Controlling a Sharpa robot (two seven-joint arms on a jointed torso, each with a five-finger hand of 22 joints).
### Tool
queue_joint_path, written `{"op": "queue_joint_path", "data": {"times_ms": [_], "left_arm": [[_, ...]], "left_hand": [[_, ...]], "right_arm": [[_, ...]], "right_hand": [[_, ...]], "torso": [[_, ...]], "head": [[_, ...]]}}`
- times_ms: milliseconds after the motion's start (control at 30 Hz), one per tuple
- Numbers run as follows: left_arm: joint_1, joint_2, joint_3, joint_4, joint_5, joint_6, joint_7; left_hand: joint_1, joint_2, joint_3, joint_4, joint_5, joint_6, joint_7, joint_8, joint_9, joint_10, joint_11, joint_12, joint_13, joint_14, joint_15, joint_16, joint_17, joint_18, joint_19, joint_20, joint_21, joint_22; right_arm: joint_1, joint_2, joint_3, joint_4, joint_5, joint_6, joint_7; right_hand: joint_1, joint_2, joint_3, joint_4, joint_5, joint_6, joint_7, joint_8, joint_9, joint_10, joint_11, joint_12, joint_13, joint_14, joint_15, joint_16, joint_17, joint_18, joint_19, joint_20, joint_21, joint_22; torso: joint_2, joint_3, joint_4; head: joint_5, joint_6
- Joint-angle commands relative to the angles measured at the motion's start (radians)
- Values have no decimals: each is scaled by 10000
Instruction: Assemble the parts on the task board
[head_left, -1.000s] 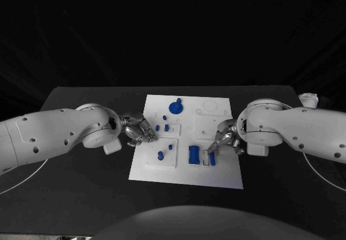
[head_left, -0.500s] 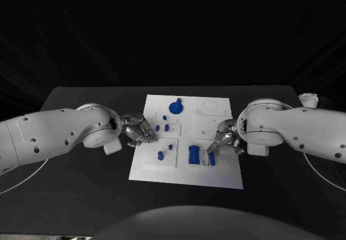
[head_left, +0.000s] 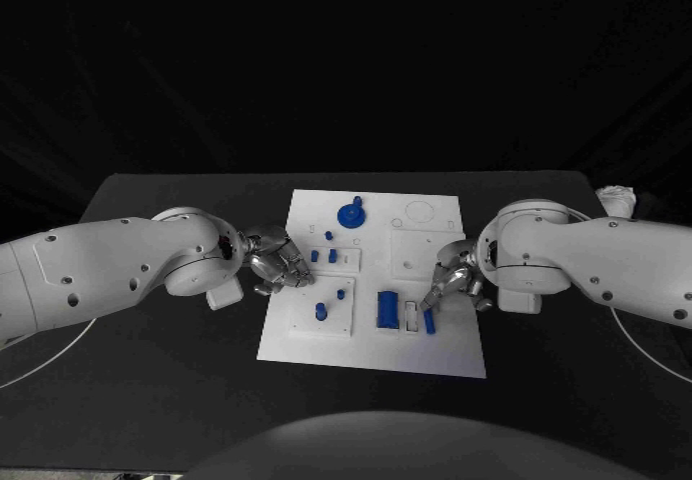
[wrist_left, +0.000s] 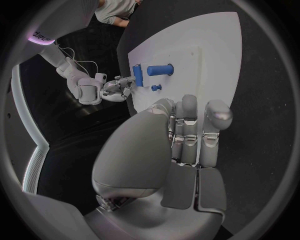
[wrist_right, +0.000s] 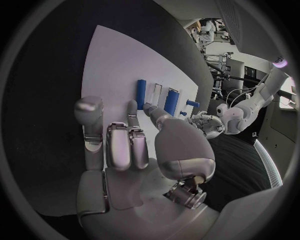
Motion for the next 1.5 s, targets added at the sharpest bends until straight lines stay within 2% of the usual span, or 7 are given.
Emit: {"op": "queue_joint_path", "data": {"times_ms": [33, 567, 767, 900, 1033, 1167, 1500], "left_arm": [[1, 7, 4, 25, 43, 206, -37], [1, -26, 4, 44, 41, 216, -81], [1, -24, 4, 47, 32, 239, -99], [1, -26, 4, 47, 27, 252, -112], [1, -25, 4, 48, 0, 269, -126], [1, -20, 4, 47, -50, 281, -138], [1, -14, 4, 47, -81, 310, -169]], "left_hand": [[-83, -15, 65, 21, 27, 29, -51, 48, 13, 48, -40, -10, -1, -49, 15, -18, -11, 59, -69, -15, -62, 1103], [-84, -11, 69, 20, 28, 31, -52, 50, 14, 53, -39, -9, -1, -51, 14, -19, -12, 59, -69, -15, -62, 1103], [-84, -11, 69, 20, 28, 31, -52, 50, 14, 53, -39, -9, -1, -51, 14, -19, -12, 59, -69, -15, -62, 1103], [-84, -12, 72, 16, 28, 38, -54, 55, 16, 62, -39, -9, -2, -56, 14, -21, -15, 60, -73, -15, -69, 1101], [-84, -12, 72, 16, 28, 38, -54, 55, 16, 62, -39, -9, -2, -56, 14, -21, -15, 60, -73, -15, -69, 1101], [-85, -11, 73, 15, 28, 46, -55, 61, 18, 67, -38, -8, -2, -58, 14, -22, -16, 59, -73, -16, -68, 1102], [-86, -11, 73, 15, 28, 48, -55, 62, 19, 68, -38, -8, -2, -58, 14, -22, -16, 60, -74, -16, -70, 1101]], "right_arm": [[-167, -58, -92, -18, -340, 74, -460], [-410, -392, -92, 299, -1661, -165, -432], [-439, -491, -92, 420, -2222, -86, -432], [-454, -526, -92, 473, -2376, -107, -434], [-466, -553, -92, 522, -2445, -167, -430], [-484, -587, -92, 574, -2480, -283, -416], [-508, -638, -92, 586, -2174, -629, -348]], "right_hand": [[158, 11, 8, -87, 62, 79, 28, 16, -1188, 1032, -33, 39, 2635, 473, -6, 47, -17, 42, 313, 5, -88, 737], [59, -2, -162, -23, -9, 129, 33, 91, -1091, 1032, -33, 39, 2635, 460, -8, 18, -86, 69, 304, -7, -326, 690], [-229, -84, -478, 179, -709, 245, -15, 207, -952, 1032, -67, 39, 2635, 467, -27, 37, -72, 79, 323, -16, -413, 667], [-218, -103, -708, 208, -1675, 398, -97, 432, -670, 1032, -141, 39, 2635, 462, -84, 32, -101, 85, 341, -55, -445, 657], [-118, -57, -779, 180, -1847, 434, -148, 581, -478, 1032, -175, 39, 2635, 458, -112, 23, -128, 89, 345, -78, -489, 648], [256, 46, -732, -22, -1410, 360, -208, 751, -207, 1032, -226, 39, 2635, 438, -157, -24, -229, 105, 338, -116, -625, 620], [1109, 109, -251, -689, 685, 174, -274, 992, 213, 1032, -290, 39, 2635, 382, -210, -187, -538, 139, 298, -165, -1002, 542]], "torso": [[1, 2, -1], [-2, 0, -4], [-2, 3, -3], [3, 2, -4], [2, 0, 2], [-1, 0, 4], [1, 1, -4]], "head": [[14, 0], [36, 0], [3, 0], [-6, 0], [-2, 0], [-9, 0], [8, 0]]}}
